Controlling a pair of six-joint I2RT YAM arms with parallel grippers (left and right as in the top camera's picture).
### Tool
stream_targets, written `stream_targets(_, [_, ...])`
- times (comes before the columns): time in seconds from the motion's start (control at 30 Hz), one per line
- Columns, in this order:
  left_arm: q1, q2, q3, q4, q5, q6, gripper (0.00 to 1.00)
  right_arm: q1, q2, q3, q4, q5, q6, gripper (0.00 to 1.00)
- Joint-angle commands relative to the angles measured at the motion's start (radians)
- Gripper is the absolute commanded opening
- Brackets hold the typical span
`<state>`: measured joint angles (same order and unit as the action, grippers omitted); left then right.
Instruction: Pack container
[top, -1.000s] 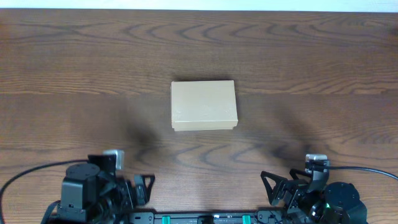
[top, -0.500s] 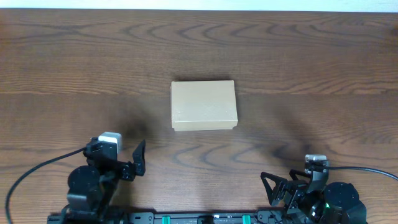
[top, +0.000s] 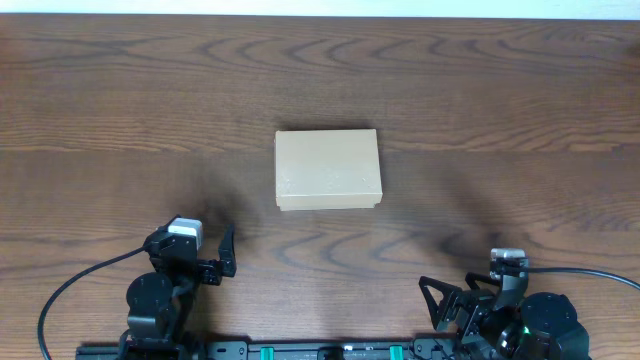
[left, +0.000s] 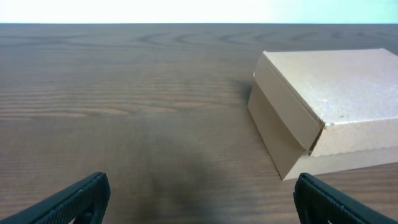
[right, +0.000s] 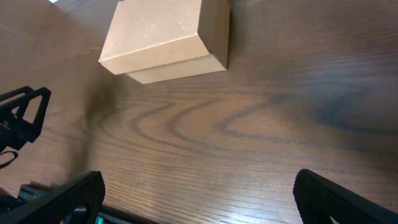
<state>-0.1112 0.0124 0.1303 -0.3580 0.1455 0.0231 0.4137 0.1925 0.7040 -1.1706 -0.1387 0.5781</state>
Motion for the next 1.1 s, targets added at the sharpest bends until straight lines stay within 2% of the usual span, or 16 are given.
stream_targets(0.0, [0.008,-0.01,-0.024,0.003,-0.014,-0.001,0.95,0.0,-0.003,-0.002,-0.002,0.0,0.012,0.99])
stream_targets(0.8, [0.007,-0.006,-0.023,0.002,-0.016,0.0,0.95,0.0,-0.003,-0.002,-0.002,0.0,0.012,0.99])
stream_targets(1.07, [0.007,-0.006,-0.023,0.002,-0.016,-0.001,0.95,0.006,-0.015,-0.02,0.053,0.152,-0.103,0.99])
